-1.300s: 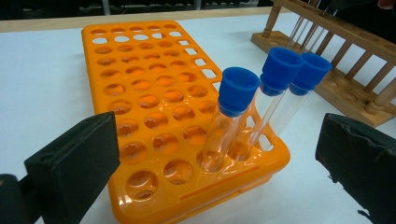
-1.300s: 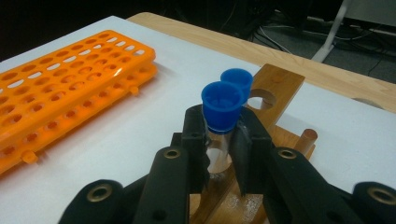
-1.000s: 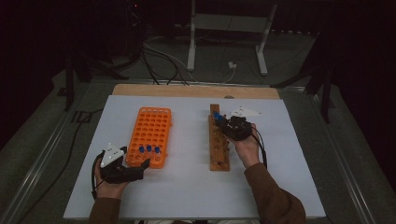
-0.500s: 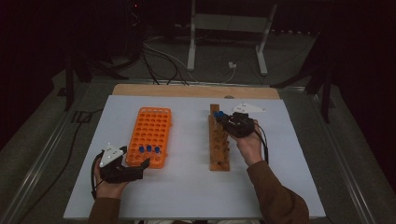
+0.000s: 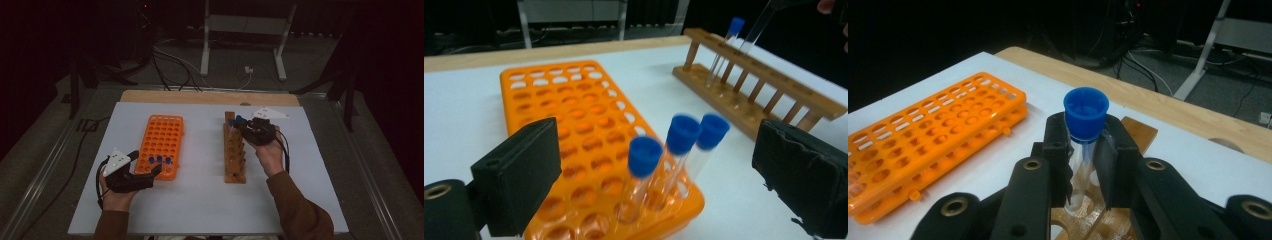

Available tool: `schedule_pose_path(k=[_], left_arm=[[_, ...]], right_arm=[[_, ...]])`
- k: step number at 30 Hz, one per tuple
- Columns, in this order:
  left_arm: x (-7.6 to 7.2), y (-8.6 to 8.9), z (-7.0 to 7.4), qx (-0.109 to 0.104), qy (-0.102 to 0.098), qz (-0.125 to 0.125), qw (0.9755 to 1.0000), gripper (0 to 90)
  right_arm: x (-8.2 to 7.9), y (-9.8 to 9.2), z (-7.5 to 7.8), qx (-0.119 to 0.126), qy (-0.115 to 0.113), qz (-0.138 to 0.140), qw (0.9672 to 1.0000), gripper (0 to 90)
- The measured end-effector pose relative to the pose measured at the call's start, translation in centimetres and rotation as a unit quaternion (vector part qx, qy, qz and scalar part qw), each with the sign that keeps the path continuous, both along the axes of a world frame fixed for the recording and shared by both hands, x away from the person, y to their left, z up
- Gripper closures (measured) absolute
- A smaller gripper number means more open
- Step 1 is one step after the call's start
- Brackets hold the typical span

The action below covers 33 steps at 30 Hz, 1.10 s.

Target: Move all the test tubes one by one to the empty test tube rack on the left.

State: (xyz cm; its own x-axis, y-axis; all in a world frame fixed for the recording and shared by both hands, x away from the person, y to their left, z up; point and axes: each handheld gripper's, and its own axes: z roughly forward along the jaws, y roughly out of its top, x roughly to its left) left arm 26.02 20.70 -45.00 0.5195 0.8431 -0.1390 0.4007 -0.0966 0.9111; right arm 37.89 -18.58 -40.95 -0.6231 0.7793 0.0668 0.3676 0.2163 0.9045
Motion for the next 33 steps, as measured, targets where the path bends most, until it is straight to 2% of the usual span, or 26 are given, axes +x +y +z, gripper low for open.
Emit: schedule_pose_path(k=[7, 13, 18, 22, 33], left_arm=[[1.0, -0.5, 1.1, -0.002, -0.006, -0.002, 1.0000, 7.5], [2.0, -1.8, 2.2, 0.005, -0.013, -0.015, 0.9998, 7.9], [2.7, -2.9, 2.9, 0.002, -0.020, -0.023, 0.9995, 8.2], [3.1, -3.8, 3.2, -0.003, -0.018, -0.026, 0.9995, 8.3], [4.1, -5.8, 3.2, 0.002, -0.020, -0.028, 0.9994, 8.0]], right_arm=[[-0.2, -0.1, 0.5, 0.006, -0.003, 0.004, 1.0000, 76.8], [-0.2, 0.2, 0.6, 0.009, 0.000, 0.011, 0.9999, 76.8], [-0.3, 0.7, 0.7, 0.007, 0.000, 0.020, 0.9998, 76.8], [-0.5, 1.4, 0.7, 0.004, 0.000, 0.029, 0.9996, 76.8], [-1.4, 3.3, 1.1, -0.003, -0.003, 0.060, 0.9982, 76.7]])
